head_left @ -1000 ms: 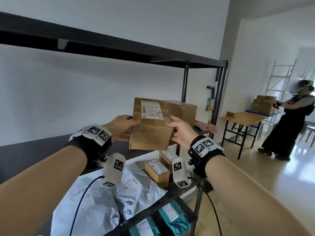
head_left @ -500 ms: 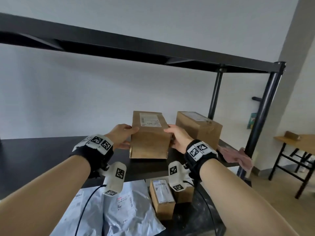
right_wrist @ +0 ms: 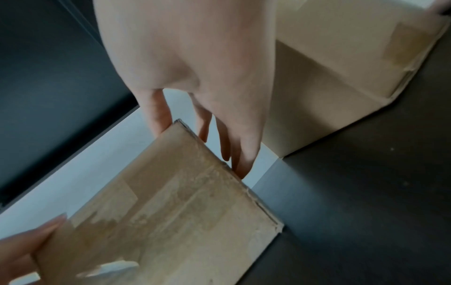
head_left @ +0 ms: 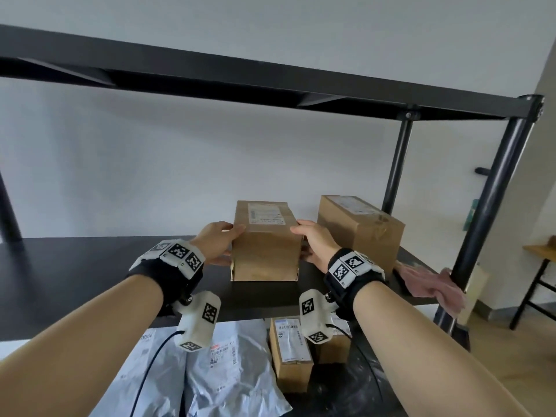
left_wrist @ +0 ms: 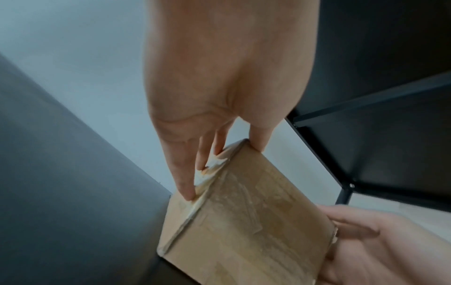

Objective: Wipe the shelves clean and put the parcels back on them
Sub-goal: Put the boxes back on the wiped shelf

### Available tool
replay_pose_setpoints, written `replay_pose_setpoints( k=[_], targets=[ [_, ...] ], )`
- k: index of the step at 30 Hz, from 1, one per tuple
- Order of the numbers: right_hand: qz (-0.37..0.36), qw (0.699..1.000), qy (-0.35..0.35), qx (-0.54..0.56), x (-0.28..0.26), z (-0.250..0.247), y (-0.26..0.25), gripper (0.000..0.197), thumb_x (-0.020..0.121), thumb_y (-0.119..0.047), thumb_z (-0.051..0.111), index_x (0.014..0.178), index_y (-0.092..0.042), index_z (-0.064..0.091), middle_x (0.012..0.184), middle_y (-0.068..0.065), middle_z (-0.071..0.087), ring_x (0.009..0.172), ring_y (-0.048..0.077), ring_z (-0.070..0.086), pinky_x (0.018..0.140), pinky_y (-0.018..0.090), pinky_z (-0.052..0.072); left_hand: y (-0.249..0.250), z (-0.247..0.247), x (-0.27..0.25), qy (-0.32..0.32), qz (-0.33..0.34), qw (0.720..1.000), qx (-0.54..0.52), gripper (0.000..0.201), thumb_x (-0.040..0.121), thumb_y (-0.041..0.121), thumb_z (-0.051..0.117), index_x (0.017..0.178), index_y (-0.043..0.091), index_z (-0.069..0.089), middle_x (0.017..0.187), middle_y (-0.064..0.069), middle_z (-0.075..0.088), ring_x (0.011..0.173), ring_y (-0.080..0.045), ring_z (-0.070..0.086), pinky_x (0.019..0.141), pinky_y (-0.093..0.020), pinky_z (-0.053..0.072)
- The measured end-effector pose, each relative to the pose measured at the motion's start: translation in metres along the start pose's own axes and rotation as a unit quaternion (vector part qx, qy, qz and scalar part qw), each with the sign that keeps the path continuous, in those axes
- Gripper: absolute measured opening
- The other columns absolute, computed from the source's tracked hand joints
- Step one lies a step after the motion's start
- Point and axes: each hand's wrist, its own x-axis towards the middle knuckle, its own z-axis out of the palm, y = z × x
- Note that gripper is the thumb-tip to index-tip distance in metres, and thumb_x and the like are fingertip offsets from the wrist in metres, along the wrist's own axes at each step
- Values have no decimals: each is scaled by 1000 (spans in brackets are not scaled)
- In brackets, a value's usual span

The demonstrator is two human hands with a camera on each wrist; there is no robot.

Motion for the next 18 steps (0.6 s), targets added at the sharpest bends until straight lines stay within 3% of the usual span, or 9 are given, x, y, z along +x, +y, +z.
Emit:
replay_pose_setpoints(
  k=[2, 4, 6, 8, 9, 11, 13, 15, 18],
  targets=[
    [-26, 998, -2, -51, -1, -2, -3, 51, 88, -21, 61, 138, -21, 48, 138, 4, 50, 125, 25, 47, 100, 38, 41, 1, -4, -1, 12, 10, 998, 54, 45, 97, 40, 46, 133, 14, 47, 127, -6, 52, 102, -25, 60, 76, -37, 56],
    [-60, 992, 1, -110, -9, -5, -12, 50, 90, -18, 59, 139, -16, 47, 144, 3, 44, 132, 22, 41, 102, 30, 34, 0, -10, -5, 39, 27, 994, 103, 48, 96, 40, 46, 136, 14, 44, 132, -7, 49, 97, -23, 58, 68, -34, 54],
    [-92, 982, 2, -164, -23, -5, -20, 49, 92, -16, 58, 139, -13, 46, 146, 5, 42, 133, 21, 40, 101, 25, 30, -5, -19, -13, 58, 42, 986, 153, 48, 96, 36, 48, 137, 13, 44, 131, -9, 51, 80, -20, 56, 54, -26, 46],
    [-116, 973, -2, -202, -41, 1, -28, 49, 92, -15, 58, 139, -13, 47, 144, 6, 45, 132, 20, 41, 99, 23, 29, -10, -32, -26, 64, 55, 976, 201, 45, 96, 32, 49, 136, 13, 45, 119, -10, 57, 64, -17, 51, 52, -24, 41],
    [-124, 968, -7, -218, -51, 7, -32, 48, 92, -14, 58, 138, -13, 48, 142, 5, 47, 131, 20, 42, 97, 22, 29, -13, -41, -34, 63, 63, 971, 224, 44, 96, 30, 49, 136, 12, 45, 117, -10, 58, 66, -19, 54, 57, -25, 44],
    [-145, 956, -12, -254, -70, 23, -38, 47, 91, -14, 59, 137, -14, 51, 139, 4, 50, 130, 20, 43, 97, 21, 29, -21, -61, -51, 62, 79, 954, 282, 42, 97, 28, 47, 136, 13, 45, 127, -11, 56, 93, -27, 60, 79, -31, 50],
    [-166, 942, -14, -292, -89, 46, -40, 45, 89, -17, 61, 134, -19, 54, 140, 2, 50, 132, 20, 43, 107, 26, 30, -32, -85, -72, 76, 101, 931, 342, 41, 97, 26, 45, 136, 14, 45, 133, -10, 54, 115, -29, 54, 96, -35, 46],
    [-179, 926, -18, -332, -110, 73, -40, 43, 88, -21, 61, 130, -25, 56, 142, -2, 49, 133, 18, 42, 109, 28, 29, -46, -111, -93, 91, 122, 906, 394, 40, 97, 26, 43, 135, 16, 46, 132, -7, 55, 119, -28, 52, 99, -34, 43],
    [-177, 915, -54, -358, -146, 122, -35, 44, 90, -18, 59, 134, -21, 53, 143, 0, 47, 132, 18, 42, 98, 21, 29, -69, -151, -132, 89, 127, 878, 454, 38, 97, 27, 38, 133, 17, 47, 132, -7, 55, 116, -30, 54, 94, -34, 45]
  ],
)
